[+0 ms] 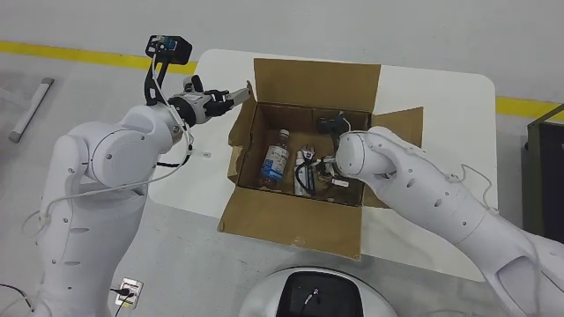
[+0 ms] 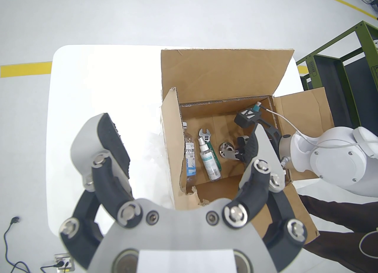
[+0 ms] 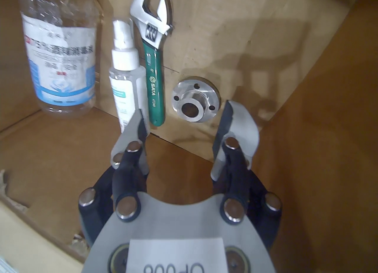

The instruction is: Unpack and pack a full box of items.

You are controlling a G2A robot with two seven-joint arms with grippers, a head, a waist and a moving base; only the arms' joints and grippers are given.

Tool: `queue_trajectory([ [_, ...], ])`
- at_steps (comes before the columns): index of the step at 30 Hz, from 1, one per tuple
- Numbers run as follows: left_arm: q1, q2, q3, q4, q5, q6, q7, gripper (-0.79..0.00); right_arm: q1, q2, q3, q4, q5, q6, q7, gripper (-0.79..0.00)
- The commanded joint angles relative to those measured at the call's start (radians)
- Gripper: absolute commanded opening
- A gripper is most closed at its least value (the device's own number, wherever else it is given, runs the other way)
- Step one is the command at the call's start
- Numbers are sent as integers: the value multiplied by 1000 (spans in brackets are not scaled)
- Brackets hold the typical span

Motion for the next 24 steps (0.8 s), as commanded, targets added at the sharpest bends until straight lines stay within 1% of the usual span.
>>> queue_trajectory([
  [1, 0, 0, 0, 0, 0, 0, 0, 0, 2, 8, 31, -25, 25, 6, -6, 0],
  [3, 0, 0, 0, 0, 0, 0, 0, 0, -2, 23, 99, -83, 68, 13, -18, 0],
  [4, 0, 0, 0, 0, 0, 0, 0, 0, -12, 33, 155, -126, 105, 1, -41, -114],
  [5, 0, 0, 0, 0, 0, 0, 0, 0, -35, 46, 213, -163, 137, -15, -70, -416],
  [6, 0, 0, 0, 0, 0, 0, 0, 0, -64, 60, 281, -203, 171, -31, -105, -489],
  [7, 0, 0, 0, 0, 0, 0, 0, 0, -99, 75, 355, -255, 209, -55, -143, -742],
  [8, 0, 0, 0, 0, 0, 0, 0, 0, -145, 88, 434, -305, 259, -85, -181, -785],
  [9, 0, 0, 0, 0, 0, 0, 0, 0, -189, 102, 515, -350, 286, -115, -223, -785],
  [12, 0, 0, 0, 0, 0, 0, 0, 0, -323, 137, 716, -480, 304, -169, -312, -785],
  [16, 0, 0, 0, 0, 0, 0, 0, 0, -517, 159, 948, -623, 373, -245, -422, -785],
  [19, 0, 0, 0, 0, 0, 0, 0, 0, -663, 163, 1109, -670, 467, -318, -481, -785],
  [22, 0, 0, 0, 0, 0, 0, 0, 0, -800, 164, 1259, -687, 555, -389, -499, -785],
  [24, 0, 0, 0, 0, 0, 0, 0, 0, -891, 163, 1351, -685, 577, -415, -505, -785],
])
